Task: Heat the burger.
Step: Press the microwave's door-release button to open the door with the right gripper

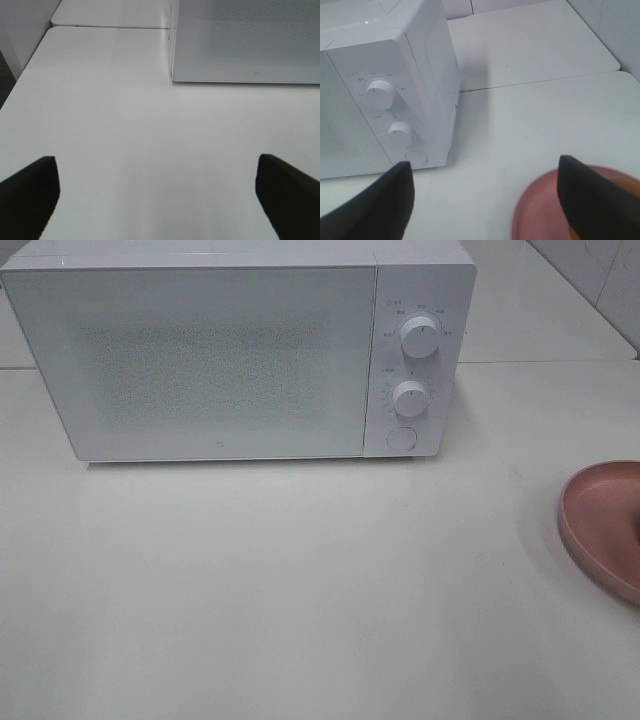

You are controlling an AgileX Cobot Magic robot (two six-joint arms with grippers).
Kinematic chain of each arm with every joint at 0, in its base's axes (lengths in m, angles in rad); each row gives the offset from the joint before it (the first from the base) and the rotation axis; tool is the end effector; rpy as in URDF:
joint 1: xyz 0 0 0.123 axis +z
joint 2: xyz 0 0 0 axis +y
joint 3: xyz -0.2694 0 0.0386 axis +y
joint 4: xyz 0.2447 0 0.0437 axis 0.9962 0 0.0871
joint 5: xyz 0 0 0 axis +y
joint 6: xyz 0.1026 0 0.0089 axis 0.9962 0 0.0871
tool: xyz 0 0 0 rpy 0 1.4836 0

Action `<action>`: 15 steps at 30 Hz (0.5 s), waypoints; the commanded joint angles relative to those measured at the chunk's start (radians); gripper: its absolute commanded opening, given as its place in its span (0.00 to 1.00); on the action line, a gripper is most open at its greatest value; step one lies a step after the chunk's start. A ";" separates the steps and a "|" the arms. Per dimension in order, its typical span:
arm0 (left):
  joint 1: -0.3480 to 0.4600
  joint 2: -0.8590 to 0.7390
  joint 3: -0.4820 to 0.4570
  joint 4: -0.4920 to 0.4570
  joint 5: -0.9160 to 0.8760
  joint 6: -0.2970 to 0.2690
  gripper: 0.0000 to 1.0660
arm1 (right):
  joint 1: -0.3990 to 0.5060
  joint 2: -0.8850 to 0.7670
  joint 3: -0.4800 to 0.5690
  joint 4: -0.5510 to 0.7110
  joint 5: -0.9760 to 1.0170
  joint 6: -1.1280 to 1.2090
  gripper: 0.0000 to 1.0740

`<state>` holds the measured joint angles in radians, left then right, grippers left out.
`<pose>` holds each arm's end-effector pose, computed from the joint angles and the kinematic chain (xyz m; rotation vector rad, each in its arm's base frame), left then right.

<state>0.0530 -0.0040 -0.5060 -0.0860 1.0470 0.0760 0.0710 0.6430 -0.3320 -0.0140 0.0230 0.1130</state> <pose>0.0156 -0.0068 0.2736 0.0270 2.0175 -0.0206 0.1533 0.0109 0.2569 0.0257 1.8191 0.1201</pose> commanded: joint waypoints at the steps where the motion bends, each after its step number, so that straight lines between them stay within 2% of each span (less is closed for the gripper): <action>1: 0.004 -0.022 0.004 -0.004 -0.014 -0.004 0.96 | 0.002 0.075 0.004 -0.008 -0.132 0.010 0.71; 5: 0.004 -0.022 0.004 -0.004 -0.014 -0.004 0.96 | 0.002 0.146 0.004 -0.008 -0.225 0.011 0.71; 7: 0.004 -0.022 0.004 -0.004 -0.014 -0.004 0.96 | 0.002 0.239 0.004 -0.009 -0.347 0.009 0.71; 15: 0.004 -0.022 0.004 -0.004 -0.014 -0.004 0.96 | 0.002 0.413 0.004 -0.016 -0.605 -0.059 0.71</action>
<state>0.0530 -0.0040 -0.5060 -0.0860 1.0470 0.0760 0.0710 1.0040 -0.3320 -0.0160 -0.4720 0.0950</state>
